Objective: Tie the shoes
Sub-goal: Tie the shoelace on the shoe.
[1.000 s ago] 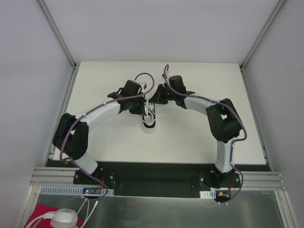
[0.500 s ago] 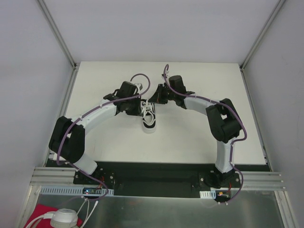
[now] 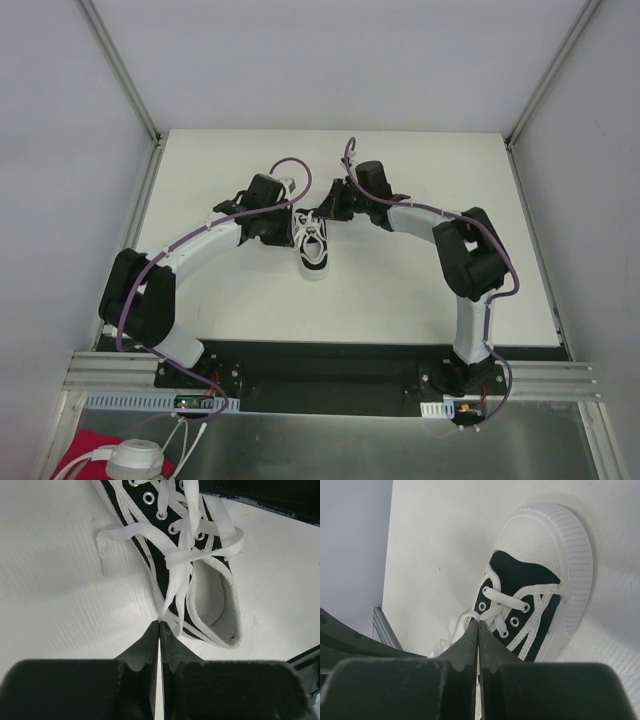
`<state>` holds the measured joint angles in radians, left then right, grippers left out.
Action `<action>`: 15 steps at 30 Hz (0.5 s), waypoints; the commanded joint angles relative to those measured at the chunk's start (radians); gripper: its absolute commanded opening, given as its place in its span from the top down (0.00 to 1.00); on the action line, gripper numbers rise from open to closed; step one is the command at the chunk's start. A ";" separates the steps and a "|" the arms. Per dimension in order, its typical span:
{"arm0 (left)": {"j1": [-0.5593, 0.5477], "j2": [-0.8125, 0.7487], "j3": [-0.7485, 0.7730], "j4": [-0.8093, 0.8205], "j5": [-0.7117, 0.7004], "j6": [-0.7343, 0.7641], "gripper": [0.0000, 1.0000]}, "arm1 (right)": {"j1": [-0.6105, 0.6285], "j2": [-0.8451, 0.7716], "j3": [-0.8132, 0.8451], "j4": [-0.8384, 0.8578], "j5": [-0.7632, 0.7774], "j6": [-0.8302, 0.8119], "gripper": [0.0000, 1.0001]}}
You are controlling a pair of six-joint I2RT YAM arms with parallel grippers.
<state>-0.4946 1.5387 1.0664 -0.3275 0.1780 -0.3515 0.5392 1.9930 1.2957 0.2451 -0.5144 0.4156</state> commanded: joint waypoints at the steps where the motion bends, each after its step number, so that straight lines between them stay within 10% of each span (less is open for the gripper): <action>1: 0.021 -0.043 -0.020 -0.008 0.006 0.016 1.00 | 0.002 0.001 -0.013 0.040 -0.021 0.008 0.99; 15: 0.051 -0.069 -0.071 -0.010 -0.005 0.028 1.00 | 0.001 0.000 -0.018 0.046 -0.016 0.012 0.99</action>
<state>-0.4561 1.5265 1.0119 -0.3283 0.1776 -0.3481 0.5392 1.9930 1.2781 0.2512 -0.5144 0.4187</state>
